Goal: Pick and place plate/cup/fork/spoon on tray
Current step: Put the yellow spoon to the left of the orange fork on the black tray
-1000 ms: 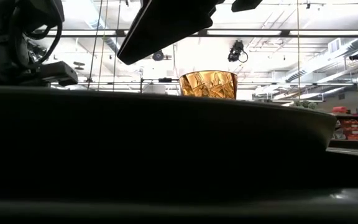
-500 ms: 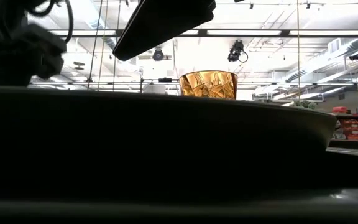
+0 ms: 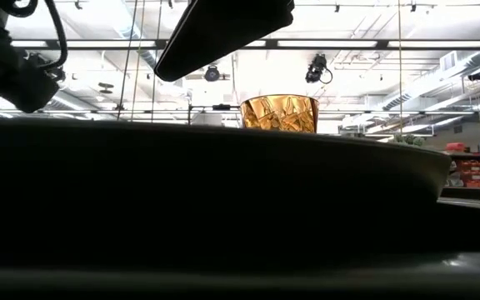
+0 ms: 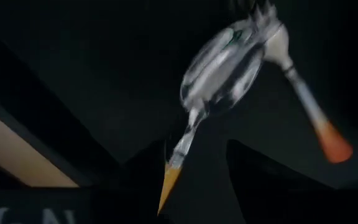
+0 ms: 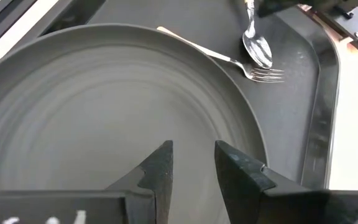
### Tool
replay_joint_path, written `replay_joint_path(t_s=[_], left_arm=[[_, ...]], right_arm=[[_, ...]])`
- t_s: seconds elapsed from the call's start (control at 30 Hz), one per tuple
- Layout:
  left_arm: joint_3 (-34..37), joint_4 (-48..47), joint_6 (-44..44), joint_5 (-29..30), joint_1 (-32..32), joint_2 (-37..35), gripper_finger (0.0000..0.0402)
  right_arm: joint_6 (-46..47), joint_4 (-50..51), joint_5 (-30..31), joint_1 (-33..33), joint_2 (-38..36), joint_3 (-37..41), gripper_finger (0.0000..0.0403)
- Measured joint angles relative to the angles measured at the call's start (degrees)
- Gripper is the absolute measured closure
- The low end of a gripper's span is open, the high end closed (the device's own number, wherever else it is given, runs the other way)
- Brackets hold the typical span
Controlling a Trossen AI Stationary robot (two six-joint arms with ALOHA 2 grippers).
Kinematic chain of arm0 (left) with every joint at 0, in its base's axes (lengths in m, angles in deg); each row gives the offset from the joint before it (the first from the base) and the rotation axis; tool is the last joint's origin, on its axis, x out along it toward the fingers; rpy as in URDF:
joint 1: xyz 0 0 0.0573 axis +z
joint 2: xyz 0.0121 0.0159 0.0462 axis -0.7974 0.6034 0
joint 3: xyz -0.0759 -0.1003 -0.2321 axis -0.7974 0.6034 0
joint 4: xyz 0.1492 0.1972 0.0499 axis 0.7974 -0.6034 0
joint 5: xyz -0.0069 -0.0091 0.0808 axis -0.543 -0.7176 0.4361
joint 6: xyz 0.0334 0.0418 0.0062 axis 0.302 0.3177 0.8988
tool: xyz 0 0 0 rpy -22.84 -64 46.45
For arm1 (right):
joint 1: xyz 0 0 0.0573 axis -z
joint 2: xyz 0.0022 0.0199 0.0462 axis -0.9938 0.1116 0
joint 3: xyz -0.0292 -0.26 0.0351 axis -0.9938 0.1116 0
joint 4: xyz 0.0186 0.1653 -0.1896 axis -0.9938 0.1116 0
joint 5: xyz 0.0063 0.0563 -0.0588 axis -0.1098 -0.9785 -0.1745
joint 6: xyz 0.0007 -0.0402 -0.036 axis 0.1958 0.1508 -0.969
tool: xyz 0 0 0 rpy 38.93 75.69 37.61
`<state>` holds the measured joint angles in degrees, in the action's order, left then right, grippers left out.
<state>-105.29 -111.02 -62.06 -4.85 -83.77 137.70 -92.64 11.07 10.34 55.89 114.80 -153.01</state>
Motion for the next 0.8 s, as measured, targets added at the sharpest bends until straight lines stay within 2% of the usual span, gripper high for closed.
replay_joint_path(t_s=[0.17,0.4,0.8], left_arm=[[-2.84,-0.70,1.80,-1.83,-2.26,5.82,0.0231],[-7.69,-7.29,5.17,-2.94,-3.79,12.26,0.0232],[-7.69,-6.27,7.36,-4.04,-3.89,16.82,0.0232]], right_arm=[[0.07,-0.11,-0.14,0.00,0.00,0.00,0.0279],[0.48,-0.83,-2.04,-0.04,0.00,0.00,0.0279],[0.92,-1.01,-2.73,-1.20,0.00,0.00,0.0279]])
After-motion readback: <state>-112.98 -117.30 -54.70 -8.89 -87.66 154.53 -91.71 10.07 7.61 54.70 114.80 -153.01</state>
